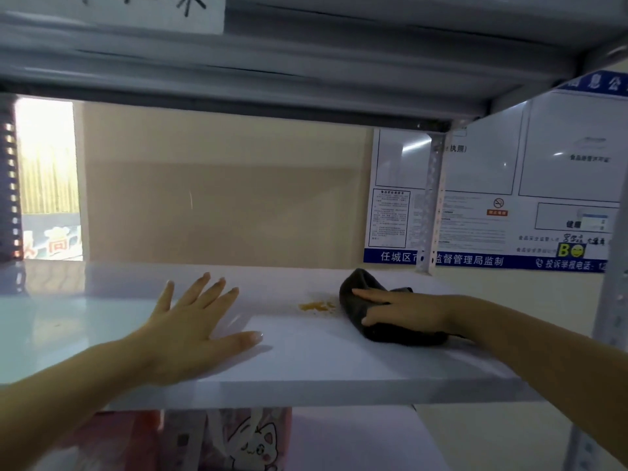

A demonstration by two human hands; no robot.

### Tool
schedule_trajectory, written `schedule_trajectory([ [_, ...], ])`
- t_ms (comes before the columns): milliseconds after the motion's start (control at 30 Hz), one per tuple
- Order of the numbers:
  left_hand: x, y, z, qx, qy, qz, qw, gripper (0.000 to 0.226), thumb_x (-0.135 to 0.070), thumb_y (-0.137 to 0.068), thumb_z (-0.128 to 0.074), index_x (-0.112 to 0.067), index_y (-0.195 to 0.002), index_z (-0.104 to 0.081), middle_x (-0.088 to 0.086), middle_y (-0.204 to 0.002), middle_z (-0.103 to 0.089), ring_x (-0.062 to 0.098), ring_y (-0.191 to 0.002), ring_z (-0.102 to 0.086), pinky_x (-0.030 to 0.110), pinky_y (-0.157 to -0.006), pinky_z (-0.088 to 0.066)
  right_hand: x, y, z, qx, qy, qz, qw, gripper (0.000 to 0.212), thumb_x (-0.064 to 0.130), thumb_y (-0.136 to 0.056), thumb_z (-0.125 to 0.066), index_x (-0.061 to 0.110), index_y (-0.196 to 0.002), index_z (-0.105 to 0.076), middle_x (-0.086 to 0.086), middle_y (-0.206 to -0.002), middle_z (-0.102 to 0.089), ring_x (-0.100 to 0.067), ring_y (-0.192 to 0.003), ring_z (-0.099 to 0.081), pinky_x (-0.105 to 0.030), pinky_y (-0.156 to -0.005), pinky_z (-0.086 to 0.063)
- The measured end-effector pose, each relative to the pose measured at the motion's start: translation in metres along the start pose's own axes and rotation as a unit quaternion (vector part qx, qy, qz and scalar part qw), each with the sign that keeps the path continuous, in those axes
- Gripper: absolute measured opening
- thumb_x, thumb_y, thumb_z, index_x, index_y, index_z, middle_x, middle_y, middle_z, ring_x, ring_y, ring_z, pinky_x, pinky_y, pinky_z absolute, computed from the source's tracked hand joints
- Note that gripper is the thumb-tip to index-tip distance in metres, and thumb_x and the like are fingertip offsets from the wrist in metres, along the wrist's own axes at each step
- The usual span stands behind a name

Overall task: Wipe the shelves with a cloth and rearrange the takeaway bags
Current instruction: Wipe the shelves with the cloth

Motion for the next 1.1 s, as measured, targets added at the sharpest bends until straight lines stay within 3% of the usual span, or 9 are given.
schedule_trajectory([
  [167,0.004,-0.002,-0.003,0.008,0.0,0.03,1.0,0.114,-0.094,-0.05,0.012,-0.035,-0.147,0.02,-0.011,-0.15,0.032,0.009,-0.137,0.034,0.052,-0.113,0.02,0.007,-0.033,-0.004,-0.005,-0.012,-0.007,1.0,0.07,0.054,-0.088,-0.042,0.045,-0.149,-0.01,-0.001,-0.159,-0.008,-0.028,-0.142,-0.018,-0.04,-0.112,-0.016],
  [333,0.011,-0.006,-0.002,-0.004,-0.019,0.016,1.0,0.111,-0.096,-0.048,0.013,-0.043,-0.145,0.019,-0.011,-0.152,0.028,0.012,-0.139,0.032,0.054,-0.112,0.022,0.019,-0.009,-0.015,0.033,-0.021,0.031,0.999,0.075,0.051,-0.072,-0.051,0.064,-0.138,-0.016,0.004,-0.153,-0.019,-0.019,-0.125,-0.037,-0.038,-0.109,-0.029],
  [467,0.035,-0.004,-0.002,-0.011,-0.015,0.042,0.999,0.095,-0.096,-0.048,0.014,-0.06,-0.135,0.016,-0.007,-0.156,0.021,0.022,-0.143,0.025,0.056,-0.111,0.022,0.025,0.01,-0.027,0.029,0.005,0.083,0.996,0.079,0.059,-0.078,-0.055,0.059,-0.142,-0.011,0.009,-0.158,-0.007,-0.019,-0.139,-0.022,-0.037,-0.116,-0.02],
  [533,0.039,-0.005,-0.006,-0.014,0.004,0.049,0.999,0.106,-0.098,-0.043,0.017,-0.055,-0.14,0.014,-0.006,-0.158,0.017,0.024,-0.145,0.019,0.054,-0.113,0.02,0.024,0.006,-0.024,0.01,0.001,0.079,0.997,0.074,0.059,-0.084,-0.054,0.057,-0.143,-0.01,0.01,-0.159,-0.006,-0.019,-0.143,-0.016,-0.035,-0.117,-0.016],
  [733,0.037,-0.006,-0.007,0.0,0.045,0.055,0.997,0.132,-0.1,-0.034,0.015,-0.038,-0.151,0.008,-0.01,-0.159,0.01,0.014,-0.147,0.012,0.048,-0.117,0.012,0.017,-0.05,-0.003,-0.026,0.021,-0.016,0.999,0.063,0.056,-0.088,-0.042,0.065,-0.138,-0.005,-0.002,-0.158,-0.012,-0.03,-0.137,-0.026,-0.039,-0.11,-0.021],
  [900,0.037,-0.01,-0.013,0.019,0.07,0.044,0.996,0.126,-0.1,-0.048,0.001,-0.03,-0.153,0.001,-0.009,-0.161,0.002,0.015,-0.148,0.003,0.051,-0.118,0.005,0.049,-0.082,0.001,-0.026,0.012,-0.019,0.999,0.065,0.038,-0.086,-0.044,0.049,-0.145,-0.02,-0.005,-0.155,-0.019,-0.023,-0.126,-0.037,-0.036,-0.105,-0.029],
  [1000,0.04,-0.012,-0.014,0.014,0.075,0.042,0.996,0.115,-0.095,-0.059,-0.007,-0.029,-0.153,-0.002,-0.007,-0.161,-0.001,0.015,-0.148,0.001,0.05,-0.118,0.004,0.072,-0.079,-0.008,-0.018,0.022,0.013,1.0,0.062,0.032,-0.084,-0.044,0.054,-0.139,-0.029,-0.003,-0.154,-0.022,-0.018,-0.119,-0.04,-0.037,-0.106,-0.03],
  [1100,0.038,-0.014,-0.015,0.022,0.075,0.026,0.997,0.115,-0.096,-0.058,-0.005,-0.031,-0.153,-0.001,-0.007,-0.161,-0.001,0.014,-0.148,0.002,0.051,-0.118,0.006,0.088,-0.053,-0.023,0.015,0.01,0.059,0.998,0.061,0.027,-0.087,-0.045,0.059,-0.137,-0.031,-0.001,-0.15,-0.026,-0.014,-0.104,-0.048,-0.027,-0.089,-0.038],
])
Point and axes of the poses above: each hand's wrist, its own y-axis away from the middle knuckle, its own z-axis out of the back of the hand, x = y × z, the point moved 6 cm from there along -y, towards the middle knuckle
